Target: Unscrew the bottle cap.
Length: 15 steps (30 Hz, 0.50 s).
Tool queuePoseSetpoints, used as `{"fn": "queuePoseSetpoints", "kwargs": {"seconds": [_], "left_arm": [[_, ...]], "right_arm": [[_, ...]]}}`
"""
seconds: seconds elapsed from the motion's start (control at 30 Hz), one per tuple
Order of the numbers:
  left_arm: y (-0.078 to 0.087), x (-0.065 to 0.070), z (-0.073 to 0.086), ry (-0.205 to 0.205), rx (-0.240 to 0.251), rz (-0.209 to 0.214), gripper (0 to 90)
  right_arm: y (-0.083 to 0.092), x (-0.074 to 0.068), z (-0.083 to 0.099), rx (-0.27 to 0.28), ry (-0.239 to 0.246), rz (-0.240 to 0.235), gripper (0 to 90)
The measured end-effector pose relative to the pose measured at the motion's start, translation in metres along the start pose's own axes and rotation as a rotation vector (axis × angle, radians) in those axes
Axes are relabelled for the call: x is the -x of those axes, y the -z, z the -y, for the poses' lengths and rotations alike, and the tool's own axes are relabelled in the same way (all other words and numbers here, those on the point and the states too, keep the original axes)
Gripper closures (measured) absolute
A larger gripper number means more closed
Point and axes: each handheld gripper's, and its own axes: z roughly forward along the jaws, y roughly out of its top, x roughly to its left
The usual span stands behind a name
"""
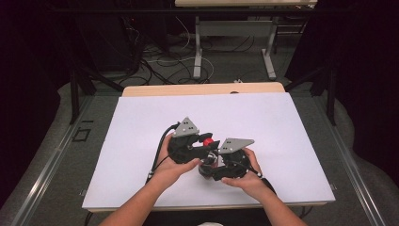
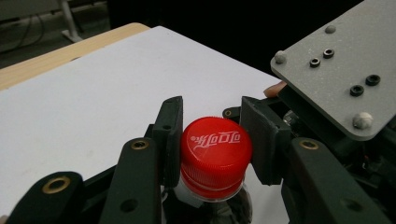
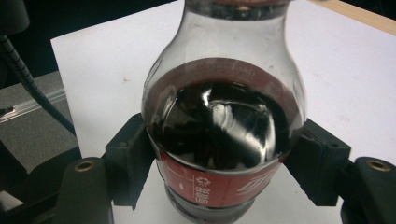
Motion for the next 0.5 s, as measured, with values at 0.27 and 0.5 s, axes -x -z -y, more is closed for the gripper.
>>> {"fn": "queuePoseSetpoints", "kwargs": {"seconds": [0.27,0.5], "left_arm": [[0.000,-0.002,-0.003,0.025,0.006,0.037,52.9],[0.012,-0.008,-0.004,0.001,0.010,0.077,49.7]], "right_arm": [[0.002,0.001,0.000,-0.006,0.005,0.003,29.9],[0.002,0.002,-0.001,-0.007,0.014,-0.005,29.9]]}}
